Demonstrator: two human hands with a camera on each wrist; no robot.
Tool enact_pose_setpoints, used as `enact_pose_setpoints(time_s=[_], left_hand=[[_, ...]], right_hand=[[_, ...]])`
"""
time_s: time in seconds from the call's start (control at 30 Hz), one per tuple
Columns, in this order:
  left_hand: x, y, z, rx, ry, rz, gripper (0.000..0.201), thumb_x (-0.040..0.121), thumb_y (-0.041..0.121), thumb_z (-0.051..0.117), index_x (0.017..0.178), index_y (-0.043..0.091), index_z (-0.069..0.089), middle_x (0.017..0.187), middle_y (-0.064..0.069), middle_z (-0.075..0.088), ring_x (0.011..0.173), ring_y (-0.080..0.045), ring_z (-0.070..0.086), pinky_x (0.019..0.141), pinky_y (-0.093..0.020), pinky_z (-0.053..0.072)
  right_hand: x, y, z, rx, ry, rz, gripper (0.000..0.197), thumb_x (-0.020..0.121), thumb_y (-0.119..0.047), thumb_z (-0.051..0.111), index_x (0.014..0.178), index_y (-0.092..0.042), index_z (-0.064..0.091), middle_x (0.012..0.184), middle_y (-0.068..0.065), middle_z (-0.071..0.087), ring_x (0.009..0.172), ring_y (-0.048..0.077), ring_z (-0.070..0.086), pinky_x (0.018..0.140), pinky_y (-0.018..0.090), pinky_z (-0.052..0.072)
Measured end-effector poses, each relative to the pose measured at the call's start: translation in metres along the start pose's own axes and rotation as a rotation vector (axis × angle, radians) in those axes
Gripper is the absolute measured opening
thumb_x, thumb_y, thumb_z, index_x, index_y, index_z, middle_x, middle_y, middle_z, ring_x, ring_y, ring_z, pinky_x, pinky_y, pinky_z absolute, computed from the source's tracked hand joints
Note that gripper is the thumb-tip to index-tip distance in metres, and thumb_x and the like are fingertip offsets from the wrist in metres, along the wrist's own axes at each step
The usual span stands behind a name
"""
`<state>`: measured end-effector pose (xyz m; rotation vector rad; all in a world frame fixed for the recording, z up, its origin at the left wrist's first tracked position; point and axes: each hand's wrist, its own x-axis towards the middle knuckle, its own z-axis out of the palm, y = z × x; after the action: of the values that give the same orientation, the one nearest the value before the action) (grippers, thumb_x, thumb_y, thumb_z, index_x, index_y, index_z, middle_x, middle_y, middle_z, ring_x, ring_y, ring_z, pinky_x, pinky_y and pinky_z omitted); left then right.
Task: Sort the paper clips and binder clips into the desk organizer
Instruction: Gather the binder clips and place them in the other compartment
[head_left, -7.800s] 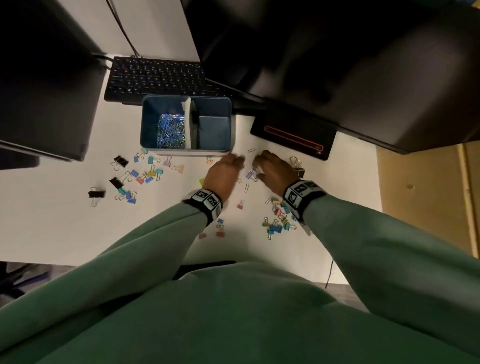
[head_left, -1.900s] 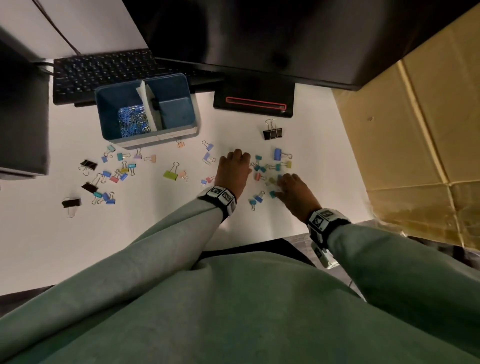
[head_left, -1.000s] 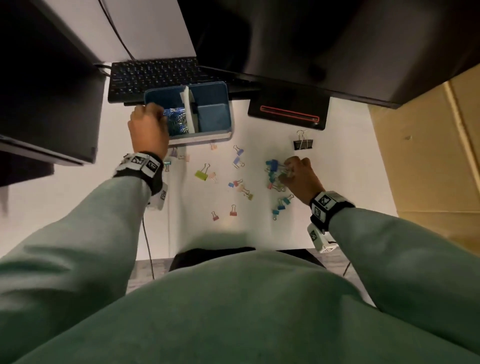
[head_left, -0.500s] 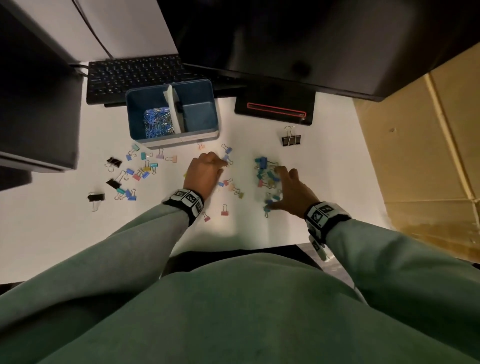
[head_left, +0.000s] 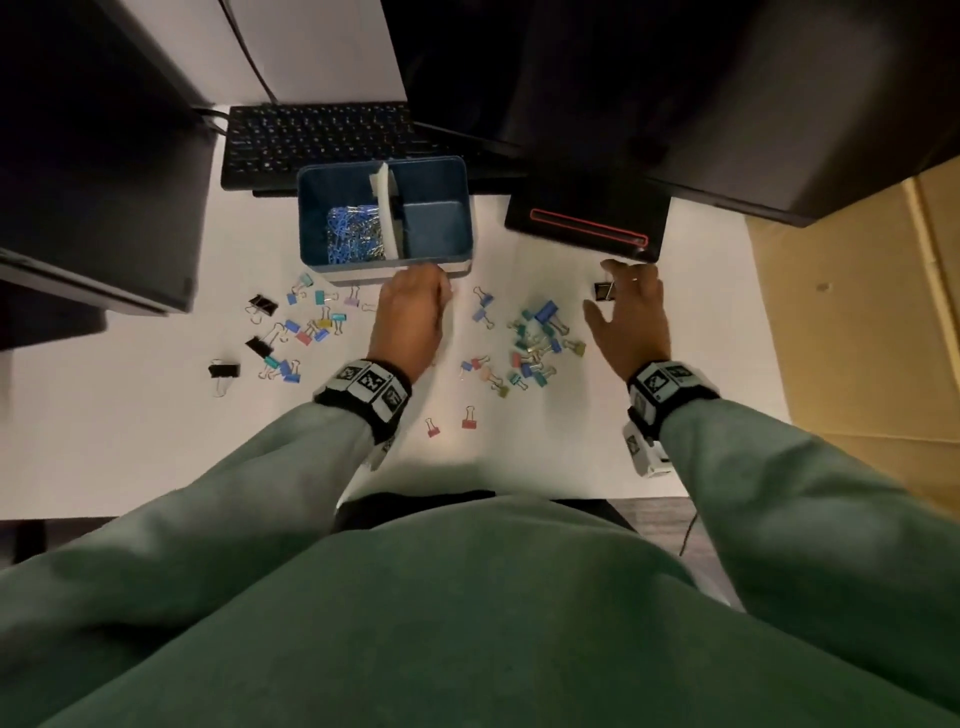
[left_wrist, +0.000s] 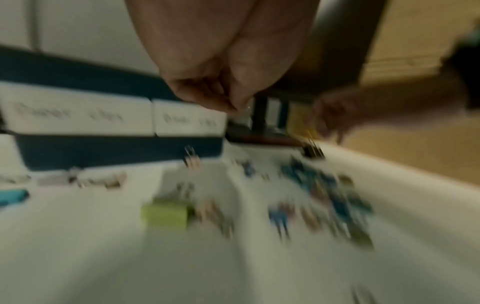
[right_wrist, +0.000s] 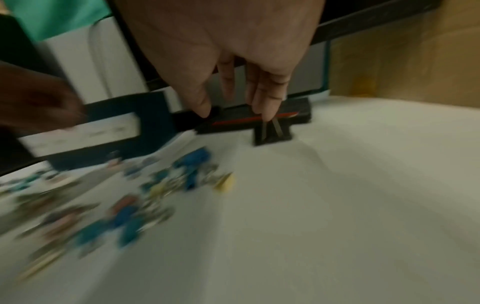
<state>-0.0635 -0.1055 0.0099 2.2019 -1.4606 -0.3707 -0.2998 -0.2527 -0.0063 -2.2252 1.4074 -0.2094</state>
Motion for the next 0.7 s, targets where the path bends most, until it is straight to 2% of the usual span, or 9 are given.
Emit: enact_pose_setpoints(time_s=[0.07, 0.13, 0.23, 0.33, 0.4, 0.47, 0.53, 0.6, 0.7], left_hand=[[0.018, -0.017, -0.036, -0.078, 0.224, -0.116, 0.016, 0.088, 0.001, 0.044, 0.084, 0.015, 0.052, 0.085, -0.004, 0.060, 0.080, -0.019, 0.055, 0.075, -0.031, 0.045], [0.040, -0.044, -0.062, -0.046, 0.314, -0.236, 0.016, 0.087, 0.001, 0.044, 0.087, 0.013, 0.055, 0.091, -0.006, 0.063, 0.085, -0.023, 0.058, 0.079, -0.038, 0.048], [0.062, -0.071, -0.073, 0.035, 0.186, -0.332, 0.016, 0.091, 0.007, 0.048, 0.103, 0.007, 0.058, 0.107, -0.018, 0.060, 0.096, -0.034, 0.058, 0.086, -0.043, 0.048], [0.053, -0.053, -0.065, -0.010, 0.174, -0.152, 0.013, 0.092, 0.010, 0.049, 0.104, 0.010, 0.053, 0.105, -0.012, 0.052, 0.090, -0.023, 0.052, 0.082, -0.039, 0.047], [0.033, -0.028, -0.049, -0.079, -0.034, -0.035, 0.016, 0.092, 0.021, 0.056, 0.107, 0.015, 0.052, 0.106, -0.005, 0.050, 0.088, -0.017, 0.051, 0.081, -0.040, 0.050], [0.009, -0.005, -0.021, -0.052, -0.451, -0.053, 0.058, 0.083, 0.043, 0.068, 0.130, 0.021, 0.043, 0.125, -0.005, 0.042, 0.104, -0.021, 0.051, 0.091, -0.042, 0.050], [-0.011, 0.007, 0.013, 0.089, -0.730, -0.054, 0.098, 0.071, 0.056, 0.075, 0.146, 0.023, 0.022, 0.140, -0.012, 0.028, 0.122, -0.030, 0.042, 0.100, -0.044, 0.044], [-0.022, 0.011, 0.040, 0.172, -0.756, -0.029, 0.106, 0.066, 0.055, 0.078, 0.147, 0.023, 0.017, 0.143, -0.015, 0.022, 0.125, -0.036, 0.037, 0.099, -0.047, 0.046], [-0.025, 0.014, 0.058, 0.133, -0.610, -0.053, 0.089, 0.074, 0.043, 0.076, 0.144, 0.021, 0.026, 0.134, -0.014, 0.031, 0.116, -0.033, 0.044, 0.092, -0.046, 0.051]], right_hand=[[0.019, 0.013, -0.008, -0.037, -0.042, 0.046, 0.058, 0.088, -0.036, 0.063, 0.140, -0.023, 0.041, 0.139, 0.014, 0.034, 0.122, 0.035, 0.041, 0.099, 0.046, 0.046], [0.027, 0.015, -0.005, -0.074, -0.234, 0.089, 0.063, 0.088, -0.044, 0.062, 0.142, -0.024, 0.039, 0.142, 0.015, 0.031, 0.126, 0.037, 0.037, 0.105, 0.046, 0.040], [0.021, -0.001, 0.007, -0.172, -0.370, 0.001, 0.064, 0.086, -0.052, 0.060, 0.138, -0.019, 0.043, 0.136, 0.017, 0.038, 0.119, 0.039, 0.040, 0.101, 0.046, 0.041], [0.010, -0.020, 0.016, -0.162, -0.397, 0.007, 0.073, 0.081, -0.055, 0.065, 0.139, -0.020, 0.039, 0.134, 0.016, 0.038, 0.117, 0.039, 0.043, 0.095, 0.047, 0.045], [0.006, -0.029, 0.020, -0.161, -0.481, 0.068, 0.094, 0.071, -0.060, 0.073, 0.145, -0.026, 0.026, 0.141, 0.015, 0.028, 0.121, 0.042, 0.040, 0.096, 0.050, 0.045], [0.005, -0.035, 0.027, -0.225, -0.587, 0.089, 0.114, 0.061, -0.060, 0.080, 0.148, -0.033, 0.013, 0.147, 0.016, 0.015, 0.125, 0.048, 0.035, 0.100, 0.053, 0.043], [0.003, -0.042, 0.036, -0.302, -0.648, 0.074, 0.123, 0.057, -0.054, 0.085, 0.150, -0.035, 0.006, 0.150, 0.017, 0.005, 0.126, 0.052, 0.033, 0.104, 0.053, 0.041], [-0.003, -0.049, 0.046, -0.308, -0.637, 0.063, 0.120, 0.058, -0.047, 0.088, 0.149, -0.035, 0.009, 0.149, 0.018, 0.006, 0.120, 0.050, 0.040, 0.102, 0.051, 0.044], [-0.016, -0.052, 0.063, -0.160, -0.570, 0.028, 0.098, 0.059, -0.044, 0.085, 0.138, -0.034, 0.027, 0.137, 0.017, 0.022, 0.102, 0.046, 0.053, 0.092, 0.048, 0.052]])
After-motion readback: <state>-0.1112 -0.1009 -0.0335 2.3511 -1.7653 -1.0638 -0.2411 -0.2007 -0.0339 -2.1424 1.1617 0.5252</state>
